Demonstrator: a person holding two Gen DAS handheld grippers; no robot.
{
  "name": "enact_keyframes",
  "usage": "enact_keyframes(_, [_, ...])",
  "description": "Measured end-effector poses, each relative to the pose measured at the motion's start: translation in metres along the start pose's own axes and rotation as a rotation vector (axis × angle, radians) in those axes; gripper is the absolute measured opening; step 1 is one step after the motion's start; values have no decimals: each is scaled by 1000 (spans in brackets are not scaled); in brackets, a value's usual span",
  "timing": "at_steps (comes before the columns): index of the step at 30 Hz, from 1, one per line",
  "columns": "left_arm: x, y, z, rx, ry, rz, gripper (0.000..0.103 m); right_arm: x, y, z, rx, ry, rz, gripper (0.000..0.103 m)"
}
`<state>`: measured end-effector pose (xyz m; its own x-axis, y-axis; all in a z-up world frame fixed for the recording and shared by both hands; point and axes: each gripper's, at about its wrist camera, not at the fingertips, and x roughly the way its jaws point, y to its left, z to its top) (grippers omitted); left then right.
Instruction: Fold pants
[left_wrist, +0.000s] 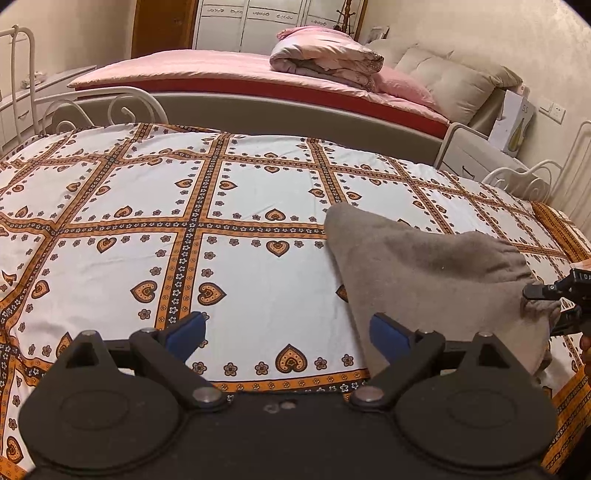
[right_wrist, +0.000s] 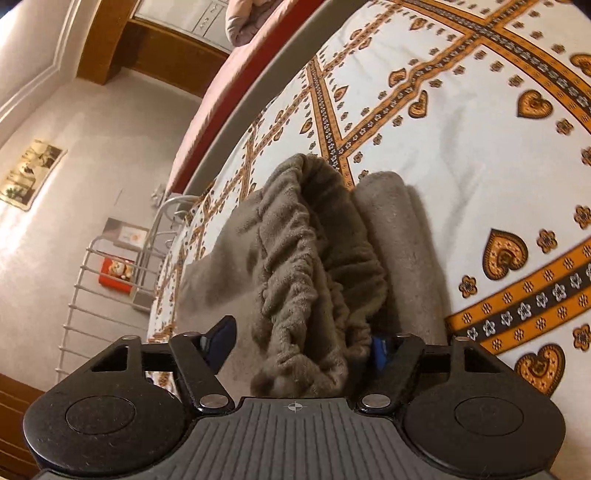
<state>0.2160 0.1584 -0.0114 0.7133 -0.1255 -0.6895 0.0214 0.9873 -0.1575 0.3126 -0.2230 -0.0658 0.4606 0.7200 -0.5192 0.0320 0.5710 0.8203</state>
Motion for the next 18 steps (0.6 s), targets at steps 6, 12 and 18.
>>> enact_keyframes(6, [4,-7,0,22,9,-1,89,10,9,0,-84,32,-44,62])
enact_keyframes(12, [8,-14,0,44,18,-5,89,-17,30,-5,-119,-50,29,32])
enact_keyframes(18, [12,-20,0,59,25,-4,89,-13,-1,-3,-28,-1,-126,32])
